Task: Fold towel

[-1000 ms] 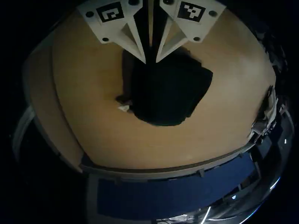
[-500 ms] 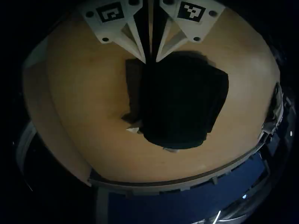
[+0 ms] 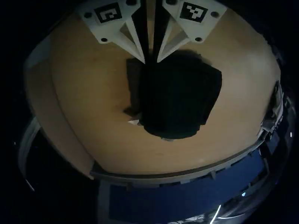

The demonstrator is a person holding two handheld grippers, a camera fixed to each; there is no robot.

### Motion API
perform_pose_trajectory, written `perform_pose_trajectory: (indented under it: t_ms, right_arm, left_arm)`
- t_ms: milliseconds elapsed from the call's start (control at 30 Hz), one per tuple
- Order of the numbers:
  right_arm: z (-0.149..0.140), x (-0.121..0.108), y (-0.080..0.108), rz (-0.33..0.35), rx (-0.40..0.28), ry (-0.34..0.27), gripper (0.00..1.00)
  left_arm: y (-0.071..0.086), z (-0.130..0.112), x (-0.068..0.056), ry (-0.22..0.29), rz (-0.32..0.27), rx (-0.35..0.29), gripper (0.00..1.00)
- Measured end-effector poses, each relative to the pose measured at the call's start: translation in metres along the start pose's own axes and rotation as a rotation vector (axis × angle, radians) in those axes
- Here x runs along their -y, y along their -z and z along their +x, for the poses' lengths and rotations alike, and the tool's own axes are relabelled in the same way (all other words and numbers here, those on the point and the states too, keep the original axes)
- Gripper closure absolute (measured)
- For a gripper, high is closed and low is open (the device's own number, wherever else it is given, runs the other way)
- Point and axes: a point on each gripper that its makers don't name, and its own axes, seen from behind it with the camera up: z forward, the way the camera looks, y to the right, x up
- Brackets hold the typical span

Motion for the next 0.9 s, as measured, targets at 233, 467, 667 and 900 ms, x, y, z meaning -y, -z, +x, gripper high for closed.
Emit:
perform_pose_trajectory:
  t_ms: [233,467,667,900]
  right_arm:
    - [0.003,-0.003,0.010,-0.025,-0.029,-0.020,0.66]
    - [0.003,-0.005,0.015,-0.047,-0.040,-0.015,0.25]
    - [0.001,-0.014,0.023,-0.088,-0.048,-0.008,0.10]
    - [0.009,-0.013,0.030,-0.096,-0.079,-0.018,0.10]
  left_arm:
    - [-0.003,0.002,-0.001,0.001,-0.006,-0.001,0.03]
    - [-0.004,0.004,-0.002,-0.003,-0.009,-0.005,0.03]
    - [-0.004,0.004,-0.001,0.002,-0.010,-0.004,0.03]
    - [-0.005,0.005,-0.002,0.002,-0.014,-0.005,0.03]
